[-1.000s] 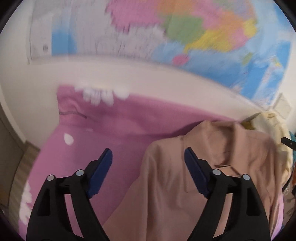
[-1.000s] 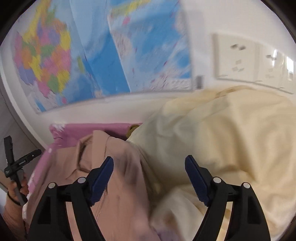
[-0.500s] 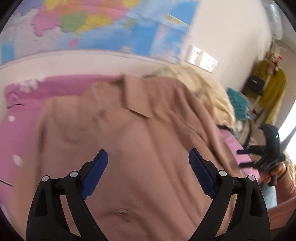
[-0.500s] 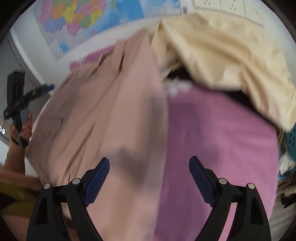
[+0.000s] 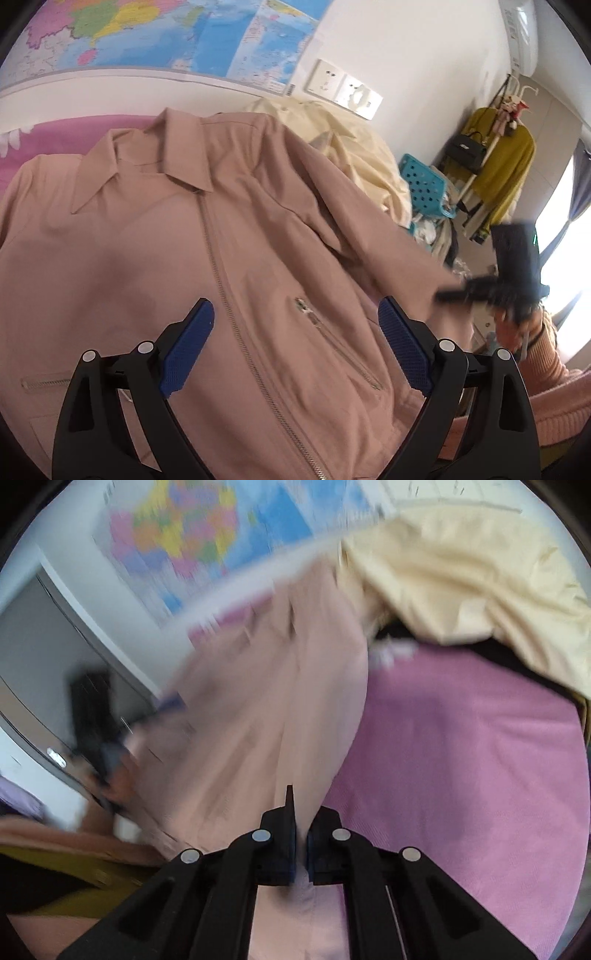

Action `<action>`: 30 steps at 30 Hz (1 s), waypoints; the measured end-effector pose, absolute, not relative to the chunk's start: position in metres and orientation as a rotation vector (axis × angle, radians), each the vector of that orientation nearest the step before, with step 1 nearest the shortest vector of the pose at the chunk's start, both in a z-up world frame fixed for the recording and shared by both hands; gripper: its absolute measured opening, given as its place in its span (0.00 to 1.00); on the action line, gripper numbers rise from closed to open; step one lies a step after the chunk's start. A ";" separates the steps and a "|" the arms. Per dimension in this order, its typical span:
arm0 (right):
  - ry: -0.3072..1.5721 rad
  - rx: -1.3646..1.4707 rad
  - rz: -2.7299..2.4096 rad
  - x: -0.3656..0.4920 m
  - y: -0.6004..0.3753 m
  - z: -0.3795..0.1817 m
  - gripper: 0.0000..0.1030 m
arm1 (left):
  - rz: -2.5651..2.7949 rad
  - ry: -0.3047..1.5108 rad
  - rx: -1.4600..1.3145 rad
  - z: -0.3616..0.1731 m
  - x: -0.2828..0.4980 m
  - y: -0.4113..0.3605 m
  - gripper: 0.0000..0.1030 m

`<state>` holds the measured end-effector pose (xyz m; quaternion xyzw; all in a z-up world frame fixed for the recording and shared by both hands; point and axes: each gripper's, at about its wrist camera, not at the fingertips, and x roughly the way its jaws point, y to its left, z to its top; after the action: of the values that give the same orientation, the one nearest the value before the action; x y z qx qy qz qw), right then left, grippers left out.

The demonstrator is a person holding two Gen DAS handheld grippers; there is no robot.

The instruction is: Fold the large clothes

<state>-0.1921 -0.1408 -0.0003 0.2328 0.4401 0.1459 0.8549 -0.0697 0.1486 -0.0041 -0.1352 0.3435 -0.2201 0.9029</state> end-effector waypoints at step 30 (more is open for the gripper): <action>0.794 0.626 0.425 -0.138 -0.102 0.041 0.09 | -0.961 0.829 -0.428 -0.037 -0.073 0.027 0.01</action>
<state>-0.1378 -0.1017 0.0413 0.2974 0.3774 0.2020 0.8534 -0.0728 0.0272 -0.0370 -0.1983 0.3840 -0.4453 0.7841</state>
